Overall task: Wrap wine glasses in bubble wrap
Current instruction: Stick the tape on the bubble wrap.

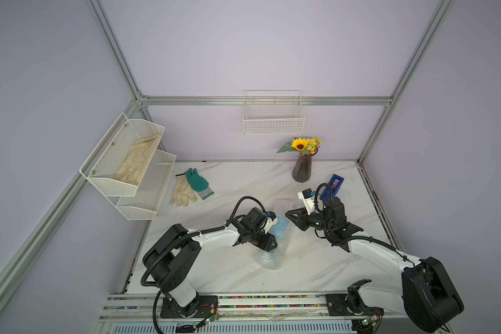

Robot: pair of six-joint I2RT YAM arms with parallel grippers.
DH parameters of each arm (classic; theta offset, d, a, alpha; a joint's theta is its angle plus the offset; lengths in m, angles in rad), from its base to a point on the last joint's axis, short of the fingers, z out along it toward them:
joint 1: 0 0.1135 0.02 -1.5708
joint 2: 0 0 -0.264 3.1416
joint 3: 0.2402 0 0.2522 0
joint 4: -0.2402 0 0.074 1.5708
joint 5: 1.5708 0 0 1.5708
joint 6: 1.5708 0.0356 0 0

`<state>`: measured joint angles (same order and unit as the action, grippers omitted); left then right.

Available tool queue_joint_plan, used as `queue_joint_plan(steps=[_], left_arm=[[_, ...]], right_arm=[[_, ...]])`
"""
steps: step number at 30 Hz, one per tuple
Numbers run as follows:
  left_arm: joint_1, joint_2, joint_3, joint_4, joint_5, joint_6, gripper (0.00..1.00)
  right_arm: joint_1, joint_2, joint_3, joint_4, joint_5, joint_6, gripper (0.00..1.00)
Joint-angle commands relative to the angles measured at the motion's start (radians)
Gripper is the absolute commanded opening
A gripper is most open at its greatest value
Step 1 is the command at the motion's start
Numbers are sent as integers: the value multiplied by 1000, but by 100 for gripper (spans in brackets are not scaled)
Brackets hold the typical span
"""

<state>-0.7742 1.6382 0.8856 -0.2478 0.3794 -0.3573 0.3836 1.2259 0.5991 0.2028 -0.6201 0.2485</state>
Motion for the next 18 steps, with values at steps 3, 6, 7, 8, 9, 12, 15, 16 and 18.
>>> queue_joint_plan(steps=[3,6,7,8,9,12,15,16,18], left_arm=[[4,5,-11,21,23,-3,45],[4,6,-13,21,23,-2,45],[4,7,-12,22,24,-2,45],[4,7,-13,21,24,-2,45],[4,7,-13,21,26,-2,45],[3,7,-11,21,25,-3,45],[4,8,-10,22,24,-3,45],[4,8,-11,22,26,-5,45],[4,8,-8,21,28,-5,45]], right_arm=[[6,-54,-37,-80,-114,36,17],[6,-56,-73,-93,-145,72,12],[6,-52,-81,-97,-141,81,9],[6,-43,-91,-96,-134,92,6],[7,-29,-97,-92,-135,98,5],[6,27,-98,-81,-142,93,1],[6,75,-88,-61,-157,81,0],[6,89,-85,-57,-156,75,0],[6,121,-75,-54,-162,63,0]])
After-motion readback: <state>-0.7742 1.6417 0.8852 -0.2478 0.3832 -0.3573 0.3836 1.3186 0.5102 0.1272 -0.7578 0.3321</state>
